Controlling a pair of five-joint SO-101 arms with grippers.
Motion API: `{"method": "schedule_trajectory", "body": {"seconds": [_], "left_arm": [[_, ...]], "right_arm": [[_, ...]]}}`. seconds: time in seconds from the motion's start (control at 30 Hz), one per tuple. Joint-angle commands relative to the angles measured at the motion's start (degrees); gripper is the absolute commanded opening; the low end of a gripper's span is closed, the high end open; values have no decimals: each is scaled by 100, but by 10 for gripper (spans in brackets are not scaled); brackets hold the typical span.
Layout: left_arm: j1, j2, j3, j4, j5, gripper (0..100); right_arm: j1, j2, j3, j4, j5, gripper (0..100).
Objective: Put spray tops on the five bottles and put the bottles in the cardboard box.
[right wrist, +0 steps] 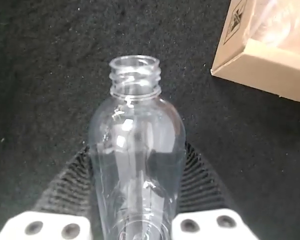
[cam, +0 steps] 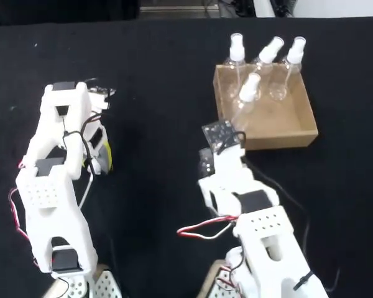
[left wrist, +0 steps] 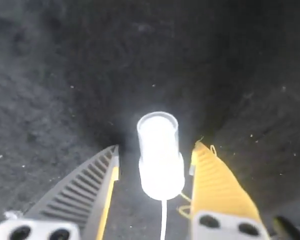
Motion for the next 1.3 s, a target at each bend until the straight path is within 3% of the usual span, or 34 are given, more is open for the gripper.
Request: {"method": "schedule_trajectory", "body": {"seconds": [0.0, 0.1, 0.27, 0.47, 0.67, 0.9, 1.13, 1.27], "left_arm": [[-4, 35, 13, -193, 70, 223], [13, 35, 57, -185, 70, 216], [57, 35, 13, -185, 79, 27], [13, -308, 84, -167, 501, 30], [57, -2163, 752, -105, 800, 30], [92, -4325, 2316, -1495, 1776, 30], [426, -6523, 2422, -2330, 2523, 30], [1147, -7437, 2053, -2690, 2901, 29]], "right_arm": [[-79, -198, 4, -88, -35, 11], [-97, -198, 13, -88, -35, 11], [-97, -198, 13, -97, -35, 11], [-105, -198, 22, -88, -35, 11], [-123, -321, -189, -88, -88, 11], [-932, -1499, -321, -141, -246, 11], [-1336, -2844, 251, -1503, -290, 11], [-1319, -3380, 1165, -2338, -290, 11]]}}
